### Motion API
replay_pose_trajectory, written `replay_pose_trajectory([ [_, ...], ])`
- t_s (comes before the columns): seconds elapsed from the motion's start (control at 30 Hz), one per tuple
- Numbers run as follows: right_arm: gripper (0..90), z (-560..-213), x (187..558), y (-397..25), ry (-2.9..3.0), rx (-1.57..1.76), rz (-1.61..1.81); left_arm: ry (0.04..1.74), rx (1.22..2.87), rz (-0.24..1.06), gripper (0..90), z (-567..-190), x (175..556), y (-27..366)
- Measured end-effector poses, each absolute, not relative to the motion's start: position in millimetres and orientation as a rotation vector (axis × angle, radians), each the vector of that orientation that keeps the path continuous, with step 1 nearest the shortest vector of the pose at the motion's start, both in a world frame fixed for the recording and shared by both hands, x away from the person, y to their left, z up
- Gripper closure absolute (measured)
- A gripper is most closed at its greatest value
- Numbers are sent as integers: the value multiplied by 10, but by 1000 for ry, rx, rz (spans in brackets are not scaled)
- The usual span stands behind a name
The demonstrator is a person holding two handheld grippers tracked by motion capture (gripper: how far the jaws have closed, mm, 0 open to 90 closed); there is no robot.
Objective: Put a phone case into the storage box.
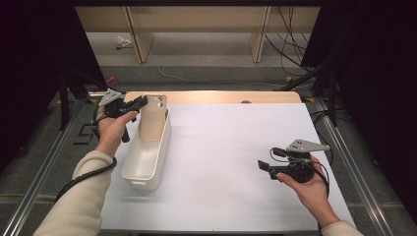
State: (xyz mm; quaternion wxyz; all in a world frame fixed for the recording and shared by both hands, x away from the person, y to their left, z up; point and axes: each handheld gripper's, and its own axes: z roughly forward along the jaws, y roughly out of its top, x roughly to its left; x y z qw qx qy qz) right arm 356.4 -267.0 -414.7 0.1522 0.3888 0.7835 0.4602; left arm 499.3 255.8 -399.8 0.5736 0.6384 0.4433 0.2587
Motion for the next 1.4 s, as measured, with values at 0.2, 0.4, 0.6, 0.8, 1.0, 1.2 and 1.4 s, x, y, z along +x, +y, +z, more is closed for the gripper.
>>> replay_pose_trajectory([
  [0.2, 228, -4144, 3561, -2668, 2249, 1112, 1320, 1056, 1506, 610, 813, -4041, 5005, 2584],
  [0.4, 228, -4148, 3565, -2664, 2251, 1113, 1320, 1063, 1509, 606, 813, -4072, 5020, 2581],
  [0.6, 228, -4149, 3566, -2668, 2253, 1113, 1321, 1067, 1509, 600, 813, -4111, 5046, 2553],
  [0.8, 228, -4152, 3568, -2662, 2257, 1109, 1323, 1075, 1506, 598, 812, -4137, 5060, 2572],
  [1.0, 228, -4154, 3573, -2657, 2260, 1106, 1317, 1079, 1509, 592, 811, -4164, 5072, 2592],
  [1.2, 229, -4153, 3571, -2657, 2261, 1104, 1319, 1089, 1510, 594, 811, -4201, 5083, 2580],
  [1.4, 228, -4154, 3572, -2657, 2262, 1104, 1317, 1093, 1515, 597, 809, -4201, 5099, 2575],
])
